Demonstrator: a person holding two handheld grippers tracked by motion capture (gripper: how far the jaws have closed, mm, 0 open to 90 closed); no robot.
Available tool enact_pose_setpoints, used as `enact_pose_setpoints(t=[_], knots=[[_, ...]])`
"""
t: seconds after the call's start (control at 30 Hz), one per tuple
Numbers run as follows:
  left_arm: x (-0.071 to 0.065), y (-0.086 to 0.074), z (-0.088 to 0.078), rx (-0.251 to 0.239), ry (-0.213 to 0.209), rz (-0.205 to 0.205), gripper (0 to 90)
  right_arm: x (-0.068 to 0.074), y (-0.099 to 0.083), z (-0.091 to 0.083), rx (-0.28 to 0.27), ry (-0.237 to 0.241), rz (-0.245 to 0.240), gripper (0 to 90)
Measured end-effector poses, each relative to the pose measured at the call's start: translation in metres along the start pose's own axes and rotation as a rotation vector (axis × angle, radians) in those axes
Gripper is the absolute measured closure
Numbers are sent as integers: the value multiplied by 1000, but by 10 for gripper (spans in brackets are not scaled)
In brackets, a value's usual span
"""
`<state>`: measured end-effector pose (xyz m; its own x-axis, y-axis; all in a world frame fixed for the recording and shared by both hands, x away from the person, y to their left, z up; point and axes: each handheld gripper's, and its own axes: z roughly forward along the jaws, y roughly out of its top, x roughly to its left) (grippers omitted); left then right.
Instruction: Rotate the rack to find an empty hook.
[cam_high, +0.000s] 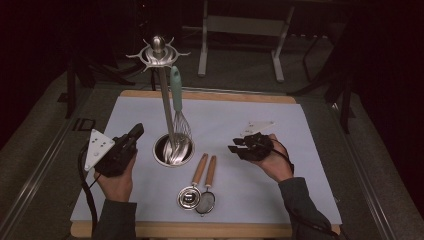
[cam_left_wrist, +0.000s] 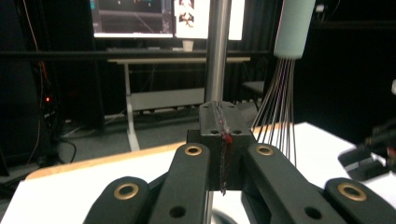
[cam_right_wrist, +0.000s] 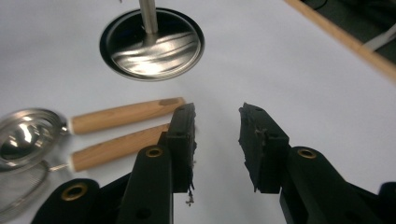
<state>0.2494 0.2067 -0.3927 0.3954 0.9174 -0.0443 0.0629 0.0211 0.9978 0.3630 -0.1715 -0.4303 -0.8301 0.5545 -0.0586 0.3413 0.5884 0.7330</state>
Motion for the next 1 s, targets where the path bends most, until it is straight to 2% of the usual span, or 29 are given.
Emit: enact_pose_setpoints(t=[0.07,0.17,0.33,0.5,0.67,0.8,1.0], knots=[[-1,4,1,-14,1,-3,900,-1,-9,2,1,-6,28,653],[-1,9,3,-34,-3,-3,900,-1,-22,5,30,-38,28,651],[-1,18,2,-83,-24,1,900,-3,-40,5,42,-38,41,629],[-5,30,4,-120,-36,13,900,-4,-60,1,37,-44,54,605],[-8,45,8,-167,-46,22,900,-7,-75,-4,10,-44,97,595],[-11,56,13,-217,-73,40,900,-12,-80,-8,1,-49,113,591],[-13,70,22,-279,-93,25,900,-15,-81,-15,-33,-42,142,587]])
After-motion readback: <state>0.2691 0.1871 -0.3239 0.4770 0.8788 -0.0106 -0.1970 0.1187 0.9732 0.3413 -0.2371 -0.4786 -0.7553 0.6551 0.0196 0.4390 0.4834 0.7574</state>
